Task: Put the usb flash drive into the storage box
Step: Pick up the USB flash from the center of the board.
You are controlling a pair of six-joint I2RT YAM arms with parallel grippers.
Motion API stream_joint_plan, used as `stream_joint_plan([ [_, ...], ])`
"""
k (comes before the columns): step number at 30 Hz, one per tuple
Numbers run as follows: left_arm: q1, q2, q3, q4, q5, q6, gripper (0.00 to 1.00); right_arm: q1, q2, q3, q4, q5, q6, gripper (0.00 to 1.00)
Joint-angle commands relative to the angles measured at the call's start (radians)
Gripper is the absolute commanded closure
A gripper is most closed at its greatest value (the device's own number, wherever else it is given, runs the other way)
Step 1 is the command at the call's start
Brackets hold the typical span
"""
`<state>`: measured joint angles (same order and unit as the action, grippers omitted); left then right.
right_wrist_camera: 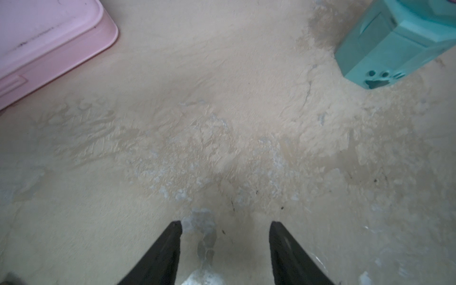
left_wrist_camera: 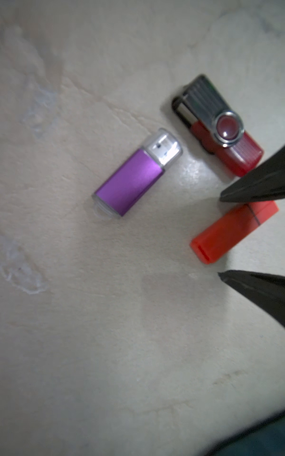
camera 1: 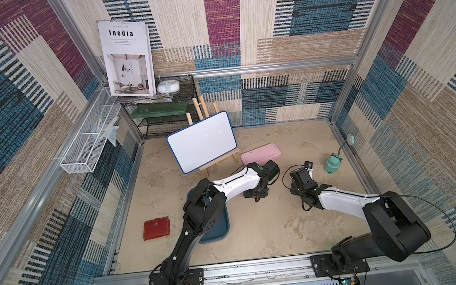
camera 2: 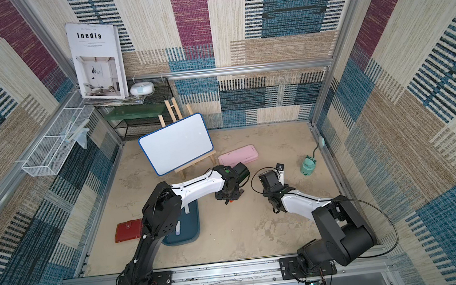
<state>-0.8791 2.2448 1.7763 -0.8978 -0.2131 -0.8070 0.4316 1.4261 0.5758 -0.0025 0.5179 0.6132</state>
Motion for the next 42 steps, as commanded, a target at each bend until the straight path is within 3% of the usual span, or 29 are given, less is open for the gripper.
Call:
stream_joint_plan([
  [1,0.0,0.016,0.005,-0.019,-0.001,0.017,0.52,0.001,0.006,0.009,0.002,-0.003,0.0,0.38],
  [8,-0.002,-0.009,-0.056,-0.019,-0.007,0.03,0.58,0.001,0.013,0.011,0.0,-0.011,0.001,0.38],
  [28,0.004,-0.082,-0.164,0.071,0.019,0.064,0.99,0.001,0.017,0.012,-0.006,-0.017,0.001,0.38],
  [42,-0.004,-0.386,-0.288,0.094,0.039,0.105,1.0,0.0,0.022,0.013,-0.007,-0.019,-0.004,0.38],
])
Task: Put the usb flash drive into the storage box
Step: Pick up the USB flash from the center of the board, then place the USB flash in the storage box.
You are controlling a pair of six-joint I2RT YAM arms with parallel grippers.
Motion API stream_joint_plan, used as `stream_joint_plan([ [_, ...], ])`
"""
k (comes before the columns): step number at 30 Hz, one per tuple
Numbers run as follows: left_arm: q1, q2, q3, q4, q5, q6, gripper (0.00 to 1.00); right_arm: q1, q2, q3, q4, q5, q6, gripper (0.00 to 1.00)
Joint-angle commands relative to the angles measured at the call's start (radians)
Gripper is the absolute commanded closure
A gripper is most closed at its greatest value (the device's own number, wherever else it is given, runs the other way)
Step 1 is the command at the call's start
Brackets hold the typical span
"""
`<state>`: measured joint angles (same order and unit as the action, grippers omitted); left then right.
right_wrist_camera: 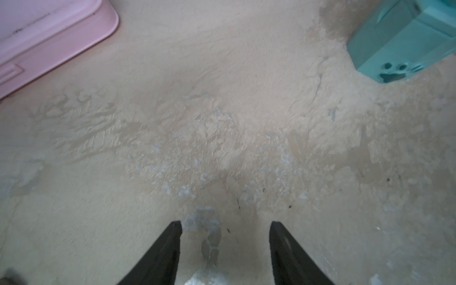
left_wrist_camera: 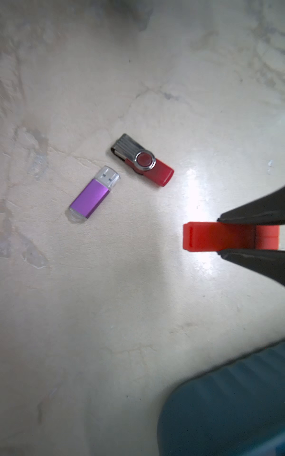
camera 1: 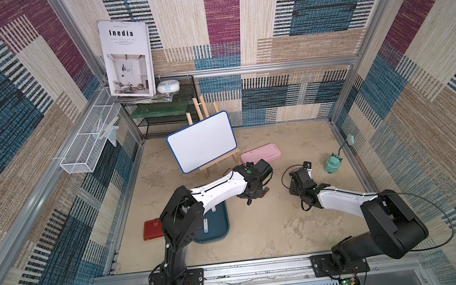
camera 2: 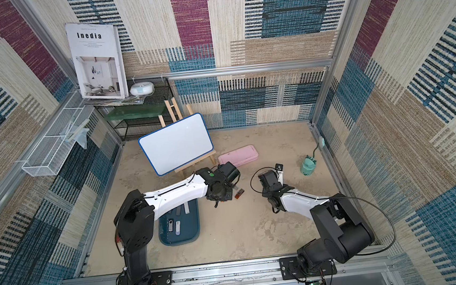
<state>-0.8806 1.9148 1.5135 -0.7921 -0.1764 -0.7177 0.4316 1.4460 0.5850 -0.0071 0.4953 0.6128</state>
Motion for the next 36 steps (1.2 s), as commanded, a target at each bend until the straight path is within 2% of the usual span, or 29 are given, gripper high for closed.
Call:
stream_joint_plan([
  [1,-0.003,-0.099,-0.055,-0.016,-0.006,0.014,1.0,0.0,0.004,0.006,-0.001,0.005,-0.002,0.38],
  [10,0.018,-0.508,-0.382,-0.087,-0.094,-0.052,0.96,0.001,0.016,0.015,-0.002,-0.008,-0.004,0.38],
  [16,0.087,-0.728,-0.611,-0.065,-0.071,-0.071,0.9,0.001,0.033,0.019,-0.001,-0.005,-0.006,0.38],
  [20,0.143,-0.742,-0.692,0.004,-0.001,-0.053,0.91,0.0,0.053,0.029,-0.004,-0.005,-0.007,0.38],
  [24,0.149,-0.665,-0.702,0.058,0.039,-0.034,0.92,0.001,0.066,0.036,-0.008,-0.004,-0.006,0.38],
  [36,0.15,-0.56,-0.776,0.138,0.058,-0.066,0.92,0.001,0.082,0.043,-0.01,-0.004,-0.005,0.38],
])
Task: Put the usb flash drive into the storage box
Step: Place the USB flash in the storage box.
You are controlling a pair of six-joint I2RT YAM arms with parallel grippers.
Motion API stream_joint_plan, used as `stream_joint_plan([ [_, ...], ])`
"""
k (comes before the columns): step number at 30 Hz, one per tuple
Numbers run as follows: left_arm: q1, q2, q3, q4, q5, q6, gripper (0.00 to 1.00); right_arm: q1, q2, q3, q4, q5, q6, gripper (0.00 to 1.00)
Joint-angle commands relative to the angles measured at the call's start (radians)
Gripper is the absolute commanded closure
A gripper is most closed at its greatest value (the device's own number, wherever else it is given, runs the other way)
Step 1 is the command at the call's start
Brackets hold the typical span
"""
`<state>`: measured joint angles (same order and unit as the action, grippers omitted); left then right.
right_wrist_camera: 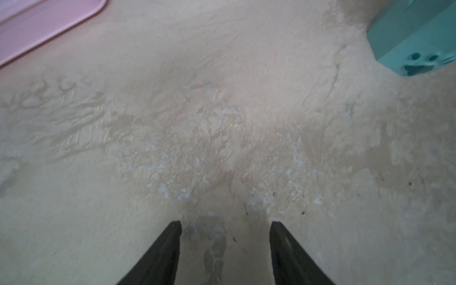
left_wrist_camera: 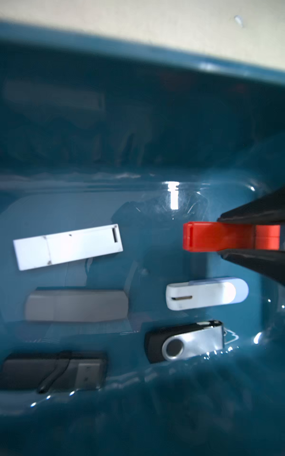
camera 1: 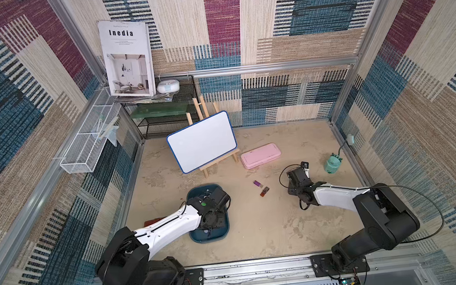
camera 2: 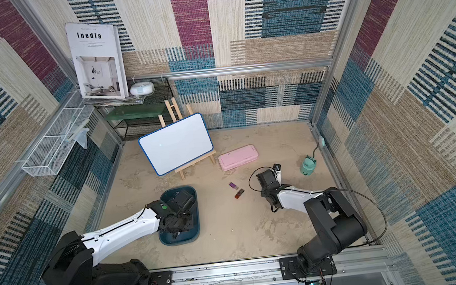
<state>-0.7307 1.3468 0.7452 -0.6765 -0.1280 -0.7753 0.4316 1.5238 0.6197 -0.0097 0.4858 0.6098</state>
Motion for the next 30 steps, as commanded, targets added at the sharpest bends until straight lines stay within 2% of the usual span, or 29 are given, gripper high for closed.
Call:
stream_joint_plan([
  [1,0.001,0.009,-0.01,0.024,0.01,-0.009,0.91,0.001,0.006,0.008,-0.008,0.007,-0.002,0.38],
  [16,0.002,0.05,-0.009,0.016,0.017,-0.023,0.76,0.001,0.007,0.011,-0.009,0.003,-0.004,0.37],
  [22,0.003,-0.011,0.016,-0.044,0.0,-0.017,0.67,0.001,0.006,0.009,-0.006,0.0,-0.008,0.36],
  [30,0.003,-0.161,0.143,-0.229,-0.029,0.033,0.65,0.001,-0.03,-0.006,0.004,-0.01,-0.017,0.35],
])
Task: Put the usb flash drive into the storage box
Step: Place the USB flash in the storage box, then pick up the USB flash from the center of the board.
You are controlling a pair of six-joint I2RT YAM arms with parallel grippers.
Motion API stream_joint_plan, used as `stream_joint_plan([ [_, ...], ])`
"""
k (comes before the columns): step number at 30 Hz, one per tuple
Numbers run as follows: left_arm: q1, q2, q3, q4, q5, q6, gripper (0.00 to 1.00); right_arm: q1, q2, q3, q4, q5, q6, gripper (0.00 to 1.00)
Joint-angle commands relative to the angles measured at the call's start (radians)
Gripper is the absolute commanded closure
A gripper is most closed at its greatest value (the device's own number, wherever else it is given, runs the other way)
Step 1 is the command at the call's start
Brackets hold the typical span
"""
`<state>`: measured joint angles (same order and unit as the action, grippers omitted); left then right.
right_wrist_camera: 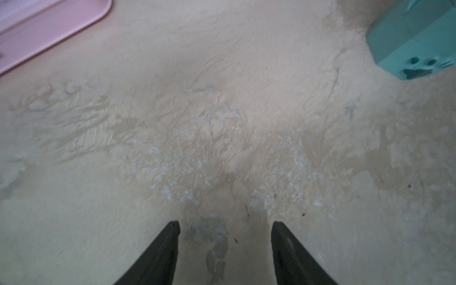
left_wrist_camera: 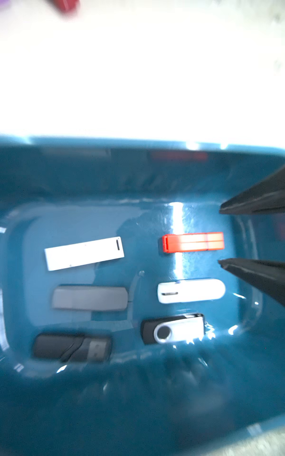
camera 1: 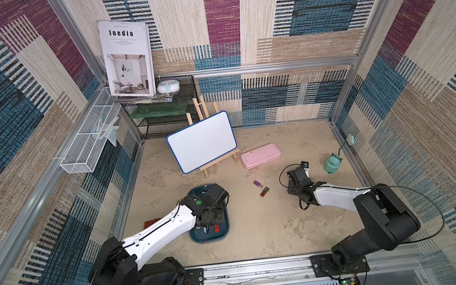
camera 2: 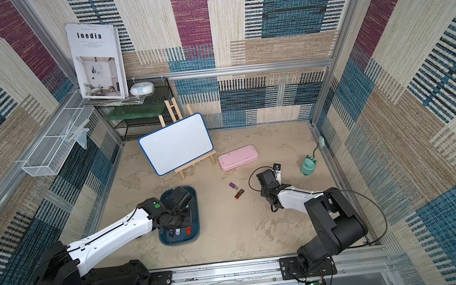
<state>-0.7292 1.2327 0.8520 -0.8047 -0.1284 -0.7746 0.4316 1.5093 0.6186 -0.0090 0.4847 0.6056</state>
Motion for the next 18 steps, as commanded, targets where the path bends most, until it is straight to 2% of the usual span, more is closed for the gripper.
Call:
stream_joint_plan([
  [1,0.001,-0.079,0.061,-0.134,-0.04,0.045,0.64,0.001,-0.024,-0.004,0.004,-0.025,-0.021,0.35],
  [5,0.002,-0.201,0.134,-0.236,-0.088,0.094,0.62,0.007,-0.079,0.058,-0.08,-0.146,-0.051,0.39],
  [8,0.004,-0.284,0.133,-0.255,-0.075,0.129,0.61,0.024,-0.12,0.107,-0.145,-0.292,-0.073,0.42],
  [10,0.005,-0.332,0.121,-0.255,-0.047,0.145,0.61,0.047,-0.117,0.15,-0.219,-0.34,-0.035,0.41],
  [15,0.005,-0.428,0.096,-0.259,-0.027,0.183,0.61,0.122,-0.059,0.221,-0.338,-0.399,0.088,0.37],
  [18,0.004,-0.47,0.069,-0.219,-0.005,0.201,0.61,0.182,-0.005,0.257,-0.357,-0.386,0.128,0.36],
])
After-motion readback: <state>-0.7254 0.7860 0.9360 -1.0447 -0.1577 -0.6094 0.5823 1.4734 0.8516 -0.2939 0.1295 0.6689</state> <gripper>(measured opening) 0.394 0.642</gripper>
